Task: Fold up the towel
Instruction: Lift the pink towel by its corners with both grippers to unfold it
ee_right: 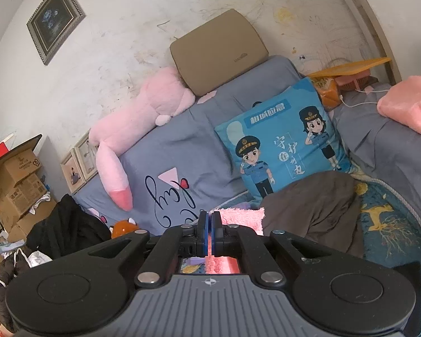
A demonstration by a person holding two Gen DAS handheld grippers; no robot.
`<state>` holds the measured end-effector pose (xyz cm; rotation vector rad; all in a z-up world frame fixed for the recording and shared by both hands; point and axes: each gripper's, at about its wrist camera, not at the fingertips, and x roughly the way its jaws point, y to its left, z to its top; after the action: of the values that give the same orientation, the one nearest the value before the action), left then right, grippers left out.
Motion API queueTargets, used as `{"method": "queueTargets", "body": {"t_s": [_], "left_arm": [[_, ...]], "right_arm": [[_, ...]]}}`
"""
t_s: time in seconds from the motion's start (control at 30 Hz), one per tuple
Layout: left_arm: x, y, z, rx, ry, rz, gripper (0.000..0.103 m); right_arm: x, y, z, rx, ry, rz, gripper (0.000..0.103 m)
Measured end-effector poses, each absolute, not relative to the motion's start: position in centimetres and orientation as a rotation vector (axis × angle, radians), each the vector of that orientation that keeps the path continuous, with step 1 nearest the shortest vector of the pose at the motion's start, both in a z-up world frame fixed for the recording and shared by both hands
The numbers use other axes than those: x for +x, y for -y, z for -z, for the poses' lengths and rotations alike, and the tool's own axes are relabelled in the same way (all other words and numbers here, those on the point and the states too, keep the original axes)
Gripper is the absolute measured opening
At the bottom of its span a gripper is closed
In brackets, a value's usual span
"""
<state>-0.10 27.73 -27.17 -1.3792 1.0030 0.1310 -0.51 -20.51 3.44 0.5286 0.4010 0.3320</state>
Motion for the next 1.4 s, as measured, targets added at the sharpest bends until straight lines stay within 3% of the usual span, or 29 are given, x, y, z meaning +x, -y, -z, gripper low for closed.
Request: {"method": "queueTargets", "body": {"t_s": [0.37, 0.43, 0.53, 0.77, 1.13, 1.4], "left_arm": [[0.6, -27.2, 27.6, -1.387, -0.961, -0.170, 0.034], [0.9, -27.1, 27.5, -1.392, -0.948, -0.161, 0.015], [1.2, -27.0, 27.5, -1.402, -0.953, -0.148, 0.004], [0.3, -27.8, 26.9, -1.419, -0.900, -0.199, 0.001], [0.1, -35.0, 13.2, -1.336, -0.501, -0.066, 0.001], [5.6, -38.1, 6.0, -1.203, -0.442, -0.103, 0.001]], "right_arm": [[-0.4, 20.7, -3.4, 0.523, -0.407, -0.329, 0.002], [-0.4, 20.6, -3.5, 0.522, -0.407, -0.327, 0.002], [-0.4, 20.7, -3.4, 0.524, -0.408, -0.322, 0.002], [-0.7, 20.9, -3.3, 0.524, -0.401, -0.307, 0.002], [2.2, 22.2, -3.4, 0.601, -0.388, -0.278, 0.002], [9.4, 19.4, -3.7, 0.582, -0.392, -0.258, 0.002]]}}
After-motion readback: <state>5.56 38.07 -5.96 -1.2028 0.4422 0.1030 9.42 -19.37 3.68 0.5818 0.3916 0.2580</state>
